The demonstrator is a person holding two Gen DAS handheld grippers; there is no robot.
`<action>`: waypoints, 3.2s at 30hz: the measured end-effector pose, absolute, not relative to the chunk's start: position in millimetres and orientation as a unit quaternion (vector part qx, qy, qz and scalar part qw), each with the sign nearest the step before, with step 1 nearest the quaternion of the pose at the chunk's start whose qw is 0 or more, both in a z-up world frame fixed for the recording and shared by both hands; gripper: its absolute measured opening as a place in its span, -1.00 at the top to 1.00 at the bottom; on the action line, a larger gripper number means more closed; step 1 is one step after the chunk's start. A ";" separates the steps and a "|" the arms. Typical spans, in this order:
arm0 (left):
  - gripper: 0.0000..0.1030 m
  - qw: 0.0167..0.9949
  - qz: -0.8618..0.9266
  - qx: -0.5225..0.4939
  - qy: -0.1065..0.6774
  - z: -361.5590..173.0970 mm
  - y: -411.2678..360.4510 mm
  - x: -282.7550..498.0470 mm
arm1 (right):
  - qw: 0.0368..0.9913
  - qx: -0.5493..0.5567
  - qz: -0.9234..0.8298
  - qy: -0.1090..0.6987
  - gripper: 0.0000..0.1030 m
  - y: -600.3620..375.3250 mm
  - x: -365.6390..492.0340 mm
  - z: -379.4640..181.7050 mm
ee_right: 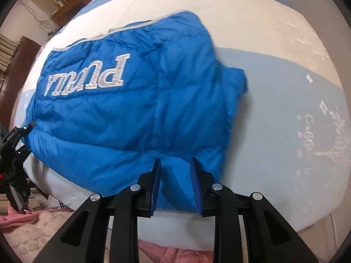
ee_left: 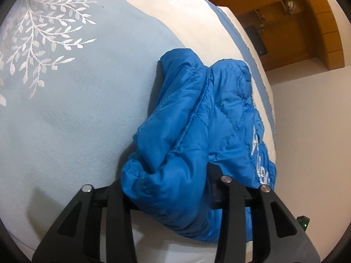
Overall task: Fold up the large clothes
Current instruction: 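Grasp the jacket side with the left gripper and lift it, then fold the lifted side over the jacket with the left gripper and release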
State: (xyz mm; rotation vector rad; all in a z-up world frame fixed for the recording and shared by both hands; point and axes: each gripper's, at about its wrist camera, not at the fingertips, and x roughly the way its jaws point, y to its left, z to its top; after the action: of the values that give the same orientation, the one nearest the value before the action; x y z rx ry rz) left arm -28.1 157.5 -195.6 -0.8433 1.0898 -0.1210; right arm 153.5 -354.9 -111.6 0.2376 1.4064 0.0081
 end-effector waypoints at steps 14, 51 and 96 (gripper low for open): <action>0.47 0.799 -0.038 -0.330 0.501 -181.9 143.7 -22.5 | 0.746 0.146 0.022 0.650 0.54 -378.4 137.1 -150.2; 0.56 0.900 -0.138 0.028 0.412 -29.8 -48.6 -45.2 | 0.783 0.138 0.025 0.606 0.36 -401.1 133.1 -55.8; -0.02 0.772 -0.346 -0.131 0.517 -56.3 -45.1 -39.2 | 0.803 0.116 0.068 0.580 0.03 -377.8 170.0 -18.7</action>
State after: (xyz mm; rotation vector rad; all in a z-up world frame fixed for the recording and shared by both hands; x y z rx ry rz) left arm -39.2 -45.1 -56.3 -0.2835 1.1214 -0.7498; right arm 170.0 -377.8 -18.7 0.2492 1.2427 0.1457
